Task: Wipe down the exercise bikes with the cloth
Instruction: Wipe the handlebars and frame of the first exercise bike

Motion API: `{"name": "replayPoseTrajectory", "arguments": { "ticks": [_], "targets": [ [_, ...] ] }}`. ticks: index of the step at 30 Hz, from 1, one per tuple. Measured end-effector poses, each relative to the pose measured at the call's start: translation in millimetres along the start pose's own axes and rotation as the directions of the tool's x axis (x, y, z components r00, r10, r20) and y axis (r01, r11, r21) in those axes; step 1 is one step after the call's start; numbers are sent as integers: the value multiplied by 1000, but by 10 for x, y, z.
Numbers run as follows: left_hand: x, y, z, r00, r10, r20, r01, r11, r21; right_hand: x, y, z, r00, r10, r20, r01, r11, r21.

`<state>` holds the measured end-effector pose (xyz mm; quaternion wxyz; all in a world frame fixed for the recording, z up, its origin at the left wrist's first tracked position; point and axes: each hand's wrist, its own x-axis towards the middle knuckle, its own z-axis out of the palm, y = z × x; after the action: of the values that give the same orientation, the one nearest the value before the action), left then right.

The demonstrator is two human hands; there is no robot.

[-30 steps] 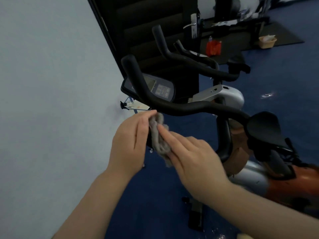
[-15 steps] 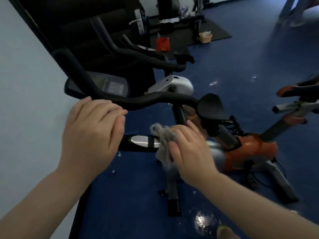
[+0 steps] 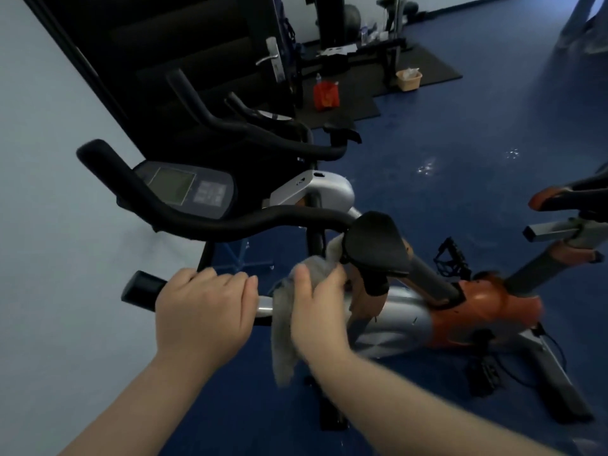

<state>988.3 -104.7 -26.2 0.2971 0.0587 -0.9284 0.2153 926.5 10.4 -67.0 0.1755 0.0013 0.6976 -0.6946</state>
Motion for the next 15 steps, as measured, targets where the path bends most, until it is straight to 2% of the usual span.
{"name": "replayPoseTrajectory", "arguments": {
  "ticks": [2, 3, 7, 12, 14, 15],
  "targets": [
    [11, 17, 24, 1000, -17, -5, 17, 1000, 1, 256, -117, 2, 986, 165, -33, -162, 983, 84],
    [15, 27, 26, 1000, -25, -18, 25, 1000, 6, 313, -111, 21, 979, 198, -40, -194, 976, 99],
    [-22, 9, 60, 997, -32, -72, 32, 999, 3, 70, 63, 33, 986, 156, -49, -156, 988, 22],
    [-13, 1, 58, 998, -37, -43, 37, 999, -13, 242, -12, -22, 980, 198, -16, -198, 980, -3],
    [-66, -6, 22, 999, -29, -38, 26, 995, -94, 105, 58, -57, 989, 131, -75, -134, 990, -39],
    [-91, 21, 22, 999, -42, -16, 40, 994, -105, 52, 103, -97, 995, 97, -37, -100, 990, -97]
  ]
}}
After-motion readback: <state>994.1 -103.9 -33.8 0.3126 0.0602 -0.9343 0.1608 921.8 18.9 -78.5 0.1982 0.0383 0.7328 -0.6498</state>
